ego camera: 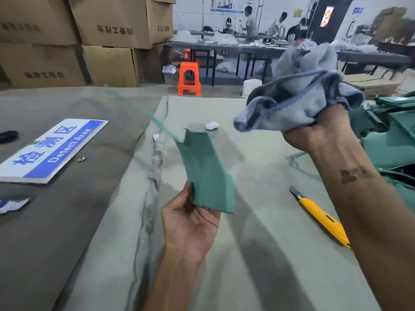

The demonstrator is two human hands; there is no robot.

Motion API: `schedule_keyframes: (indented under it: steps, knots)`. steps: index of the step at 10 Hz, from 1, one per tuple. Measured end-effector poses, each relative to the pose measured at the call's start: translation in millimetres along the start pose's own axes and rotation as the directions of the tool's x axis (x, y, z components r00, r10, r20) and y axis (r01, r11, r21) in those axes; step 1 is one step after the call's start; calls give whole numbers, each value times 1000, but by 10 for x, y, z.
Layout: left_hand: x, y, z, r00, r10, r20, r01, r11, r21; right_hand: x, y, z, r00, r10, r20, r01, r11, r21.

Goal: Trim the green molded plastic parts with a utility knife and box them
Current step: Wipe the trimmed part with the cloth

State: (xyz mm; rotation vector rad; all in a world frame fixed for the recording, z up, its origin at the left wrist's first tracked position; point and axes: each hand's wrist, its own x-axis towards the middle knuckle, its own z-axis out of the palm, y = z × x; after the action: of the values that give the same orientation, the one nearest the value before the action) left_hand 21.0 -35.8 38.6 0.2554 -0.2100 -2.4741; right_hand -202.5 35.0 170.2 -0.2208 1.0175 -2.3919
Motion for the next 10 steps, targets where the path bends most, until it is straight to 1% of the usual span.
schedule_keyframes:
  steps: [1, 2, 3, 4, 5, 6, 7, 8, 9, 10]
  knots:
    - [-19, 4, -67, 993, 69, 95, -61, 995, -82, 73, 191, -103, 997, -73, 11, 74, 988, -137]
    - [-29, 14, -90, 975, 109, 194, -96, 993, -73, 98, 386, 6, 979, -188, -73, 175, 973, -153]
    - [-36, 2, -80, 969, 97, 229, -79, 993, -85, 188, 530, 221, 962, -231, -146, 254, 951, 173]
    - [-37, -19, -41, 981, 79, 179, -64, 994, -90, 247, 743, 324, 915, -317, -251, 349, 932, 98]
    - [-47, -42, 0, 992, 90, 87, -85, 994, -62, 289, 871, 364, 920, -345, -188, 364, 928, 77]
    - [-65, -52, 24, 995, 99, 22, -98, 994, -56, 377, 1051, 291, 905, -397, -155, 394, 918, -52]
    - [-72, -39, 27, 996, 90, 13, -89, 995, -55, 417, 1328, 4, 820, -569, 62, 504, 665, -551]
    - [-43, -18, 24, 998, 67, 8, -66, 996, -52, 449, 1599, -395, 839, -120, 531, 528, -59, -847]
    - [16, -30, 19, 999, 52, -11, -52, 999, -2, 414, 1552, -408, 874, 156, 461, 486, -273, -830]
    - [54, -73, 25, 991, 93, -99, -78, 985, 152, 336, 1350, -421, 859, 331, 391, 476, -232, -848]
